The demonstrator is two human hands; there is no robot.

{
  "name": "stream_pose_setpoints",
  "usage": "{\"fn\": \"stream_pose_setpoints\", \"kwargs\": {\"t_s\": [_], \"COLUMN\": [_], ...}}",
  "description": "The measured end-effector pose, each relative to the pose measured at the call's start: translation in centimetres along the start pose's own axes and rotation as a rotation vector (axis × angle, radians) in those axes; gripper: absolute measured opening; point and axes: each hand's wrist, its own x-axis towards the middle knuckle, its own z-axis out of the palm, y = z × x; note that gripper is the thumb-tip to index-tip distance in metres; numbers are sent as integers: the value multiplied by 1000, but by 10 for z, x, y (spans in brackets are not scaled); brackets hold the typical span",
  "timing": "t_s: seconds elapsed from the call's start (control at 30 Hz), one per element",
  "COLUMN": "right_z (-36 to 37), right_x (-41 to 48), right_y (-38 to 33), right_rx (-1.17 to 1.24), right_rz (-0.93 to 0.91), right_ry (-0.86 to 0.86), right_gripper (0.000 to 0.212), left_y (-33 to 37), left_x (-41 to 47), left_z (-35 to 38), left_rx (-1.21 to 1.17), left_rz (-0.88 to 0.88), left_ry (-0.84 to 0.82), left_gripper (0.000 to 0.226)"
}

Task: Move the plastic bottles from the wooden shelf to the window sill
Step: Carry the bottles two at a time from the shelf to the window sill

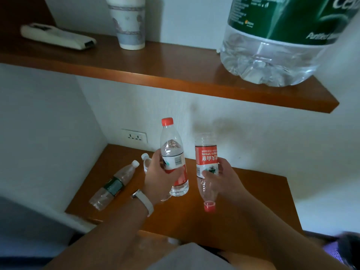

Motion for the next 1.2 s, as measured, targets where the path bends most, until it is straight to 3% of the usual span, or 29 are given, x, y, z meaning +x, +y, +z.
{"fn": "stream_pose_setpoints", "kwargs": {"t_s": [0.17,0.33,0.67,0.8,1.2], "right_z": [-11,-34,-51,-33,32], "right_x": [3,5,15,10,-29], "right_y": [-6,-9,-7,-11,-39], "right_rx": [68,120,166,160,148], "right_rz": [-33,-54,-148,-197,-296], "right_ry": [-85,-159,-408,-522,-862], "right_gripper": [54,57,64,53,42], "left_y": [15,30,69,69,54], "left_x": [-15,-29,-69,-98,-187], "left_z": [2,12,8,-7,-62], "left_rx": [-32,23,142,245,217], "left_rz": [0,-68,-74,-105,-190], "left_ry": [42,117,333,426,753], "left_gripper": [62,76,70,66,67]}}
